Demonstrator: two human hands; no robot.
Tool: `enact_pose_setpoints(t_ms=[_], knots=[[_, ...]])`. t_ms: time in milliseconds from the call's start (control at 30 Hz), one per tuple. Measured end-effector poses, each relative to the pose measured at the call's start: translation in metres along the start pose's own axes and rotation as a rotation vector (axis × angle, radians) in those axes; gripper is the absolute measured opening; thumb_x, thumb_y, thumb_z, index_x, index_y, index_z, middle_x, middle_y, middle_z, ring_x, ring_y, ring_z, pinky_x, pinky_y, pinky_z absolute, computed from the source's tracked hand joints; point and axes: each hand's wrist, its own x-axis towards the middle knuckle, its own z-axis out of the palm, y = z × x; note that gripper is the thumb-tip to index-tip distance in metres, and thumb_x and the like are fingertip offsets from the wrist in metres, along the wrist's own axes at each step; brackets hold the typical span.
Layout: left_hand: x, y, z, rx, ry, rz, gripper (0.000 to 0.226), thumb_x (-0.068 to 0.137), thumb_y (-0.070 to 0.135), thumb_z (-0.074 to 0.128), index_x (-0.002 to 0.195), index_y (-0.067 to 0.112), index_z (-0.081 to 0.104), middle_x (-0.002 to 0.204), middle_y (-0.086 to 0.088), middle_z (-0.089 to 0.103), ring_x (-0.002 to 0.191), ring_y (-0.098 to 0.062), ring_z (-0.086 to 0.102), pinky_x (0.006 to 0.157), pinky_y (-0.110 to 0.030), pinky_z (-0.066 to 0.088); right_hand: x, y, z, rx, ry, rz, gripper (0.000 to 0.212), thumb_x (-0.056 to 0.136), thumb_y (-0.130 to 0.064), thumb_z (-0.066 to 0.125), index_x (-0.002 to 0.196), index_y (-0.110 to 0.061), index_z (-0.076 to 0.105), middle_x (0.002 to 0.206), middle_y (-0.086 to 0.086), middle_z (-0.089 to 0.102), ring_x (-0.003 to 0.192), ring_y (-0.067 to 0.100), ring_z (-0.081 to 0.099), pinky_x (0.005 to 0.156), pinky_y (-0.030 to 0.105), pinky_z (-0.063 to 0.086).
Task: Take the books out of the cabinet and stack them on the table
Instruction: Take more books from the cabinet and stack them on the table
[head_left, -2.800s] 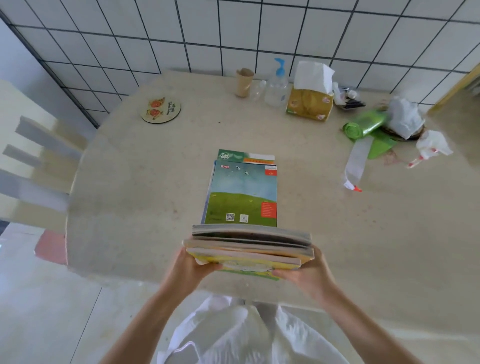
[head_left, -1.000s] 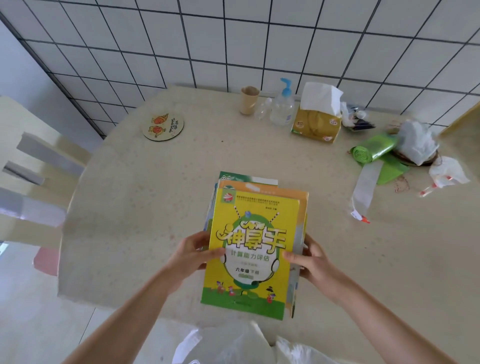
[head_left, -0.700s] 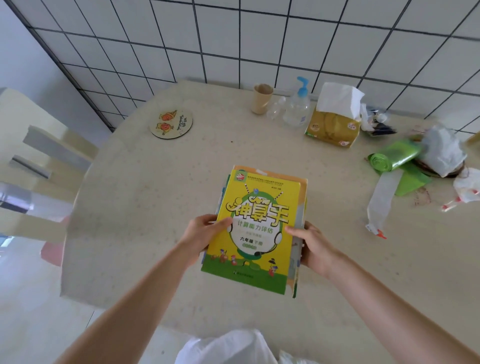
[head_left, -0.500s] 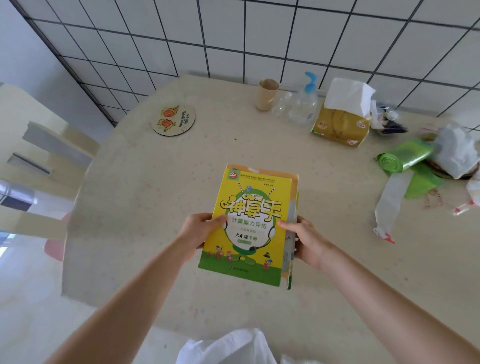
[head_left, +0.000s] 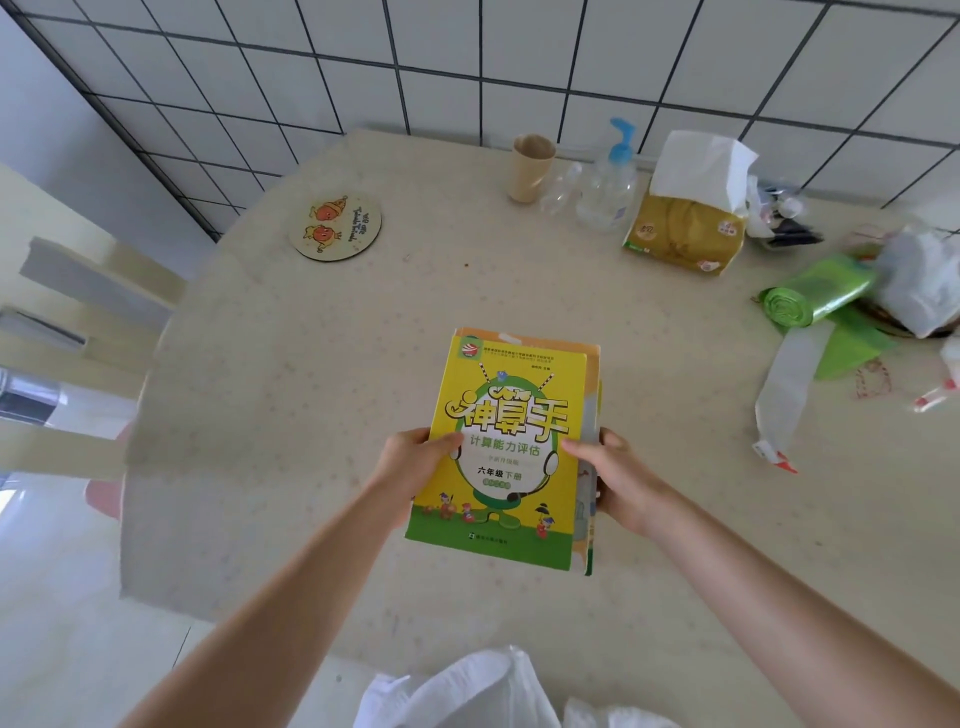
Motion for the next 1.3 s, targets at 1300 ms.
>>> enact_pose_setpoints(t_ms=[1300], knots=[[-0.058,0.01,0.02,0.416,0.193,0.43,0.046,0.091,0.012,0.054,0.135,0.018,0.043,0.118,0.011,0.051,0.087,-0.007,0.052,0.071,-0.024,0.039,-0.072,0.026,0.001,-0.297,0.164,-0.192,0.064,0.089,-0.02,0.059,0.144,-0.014,0.028,0.139,0.01,0.048,0.12,0.023,0.049,0.094,0.036,0.04]])
